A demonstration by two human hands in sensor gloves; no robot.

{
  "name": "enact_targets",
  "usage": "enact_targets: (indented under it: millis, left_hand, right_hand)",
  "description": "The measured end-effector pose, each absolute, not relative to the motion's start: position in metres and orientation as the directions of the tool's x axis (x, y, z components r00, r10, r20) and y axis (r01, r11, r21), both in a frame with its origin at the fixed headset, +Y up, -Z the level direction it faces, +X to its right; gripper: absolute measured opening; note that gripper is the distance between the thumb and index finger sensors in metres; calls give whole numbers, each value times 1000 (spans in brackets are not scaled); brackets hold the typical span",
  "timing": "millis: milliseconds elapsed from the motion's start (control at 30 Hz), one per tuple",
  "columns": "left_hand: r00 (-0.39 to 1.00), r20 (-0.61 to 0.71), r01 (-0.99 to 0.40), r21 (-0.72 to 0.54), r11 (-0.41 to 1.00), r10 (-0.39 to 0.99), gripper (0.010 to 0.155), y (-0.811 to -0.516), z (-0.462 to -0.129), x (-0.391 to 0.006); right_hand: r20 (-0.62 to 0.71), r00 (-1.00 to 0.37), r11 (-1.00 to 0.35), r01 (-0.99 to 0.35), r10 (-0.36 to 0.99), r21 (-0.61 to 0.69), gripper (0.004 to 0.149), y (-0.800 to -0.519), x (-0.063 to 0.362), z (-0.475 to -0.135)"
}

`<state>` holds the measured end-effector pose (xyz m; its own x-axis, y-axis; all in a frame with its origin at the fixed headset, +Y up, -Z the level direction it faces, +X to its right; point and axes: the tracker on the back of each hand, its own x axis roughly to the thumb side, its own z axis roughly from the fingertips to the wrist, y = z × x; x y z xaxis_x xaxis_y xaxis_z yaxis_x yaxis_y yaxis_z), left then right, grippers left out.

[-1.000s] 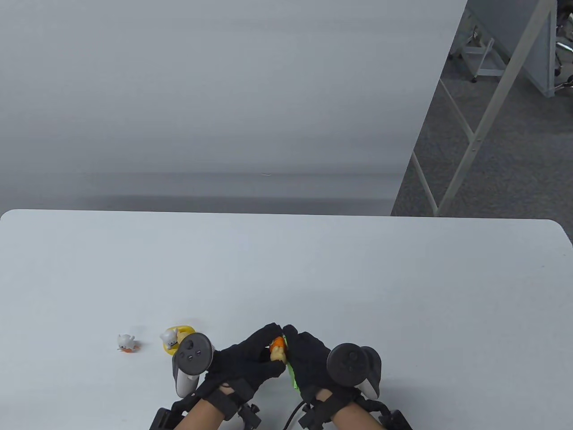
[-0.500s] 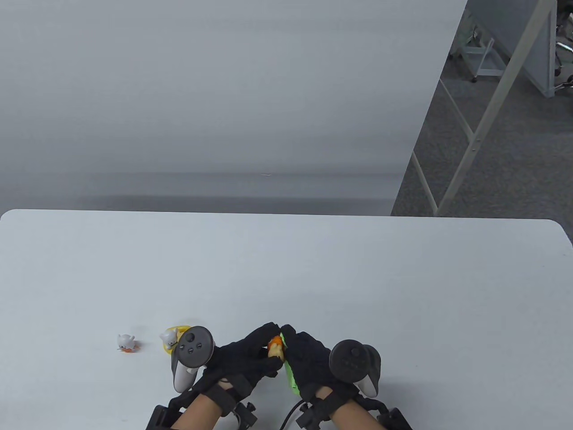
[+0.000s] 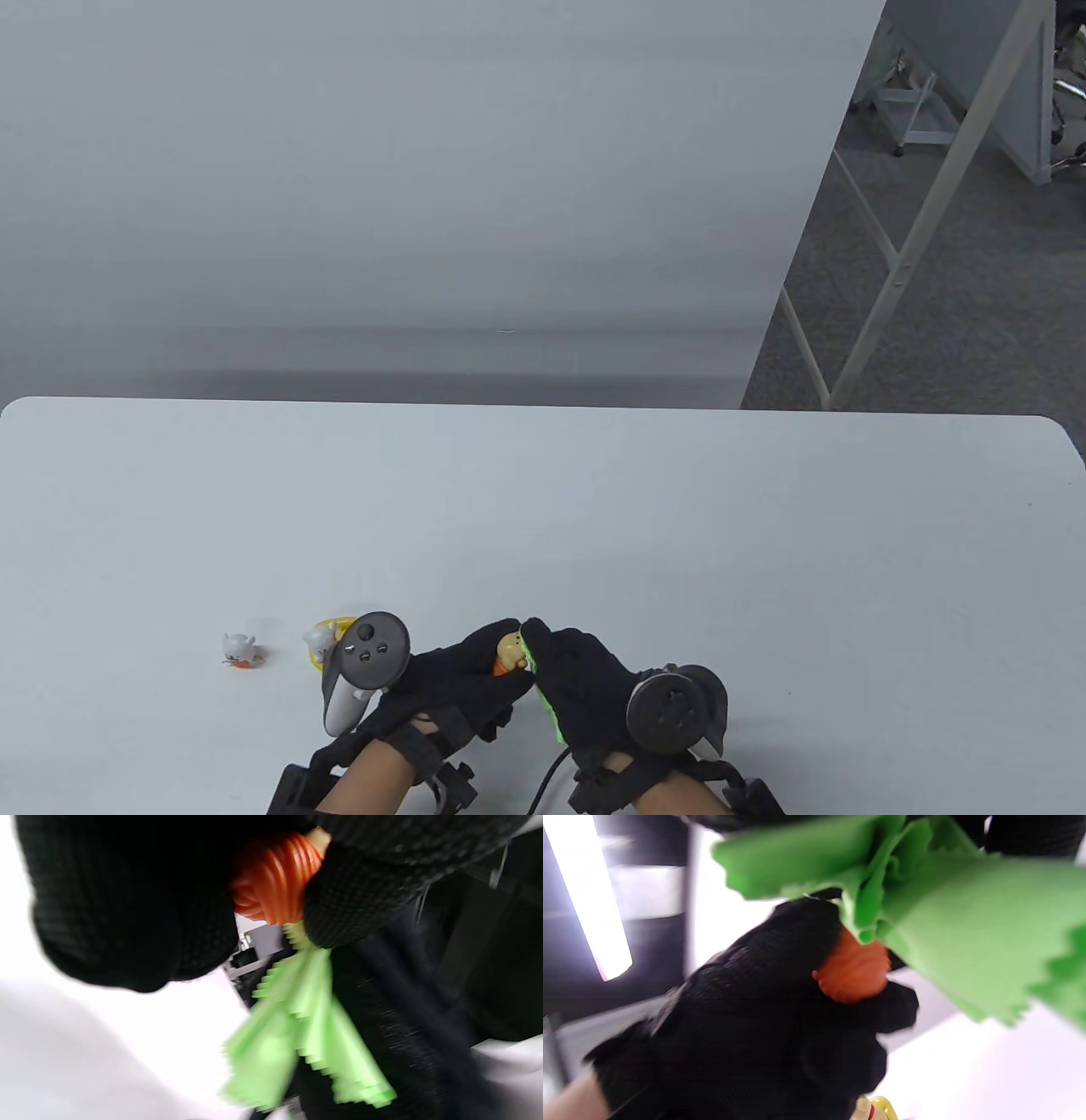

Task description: Dust the small ornaments

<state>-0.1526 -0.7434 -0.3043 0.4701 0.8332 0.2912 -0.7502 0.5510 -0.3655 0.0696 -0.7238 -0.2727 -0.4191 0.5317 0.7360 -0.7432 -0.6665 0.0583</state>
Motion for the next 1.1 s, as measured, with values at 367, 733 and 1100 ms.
enact_targets:
  millis: [367, 733, 1100]
  left_hand:
    - [762, 562, -339, -77, 938, 322, 59, -722, -292, -133]
    - [517, 249, -723, -384, 574, 819, 57, -750, -303, -144]
    - [651, 604, -438, -196, 877, 460, 54, -730, -296, -140]
  right_hand:
    - [784, -527, -860, -511, 328, 16, 45, -709, 53, -268]
    - [743, -447, -720, -691, 498, 67, 46, -719, 62, -267]
    - [731, -518, -826, -552, 445, 112, 46, -709, 54, -270]
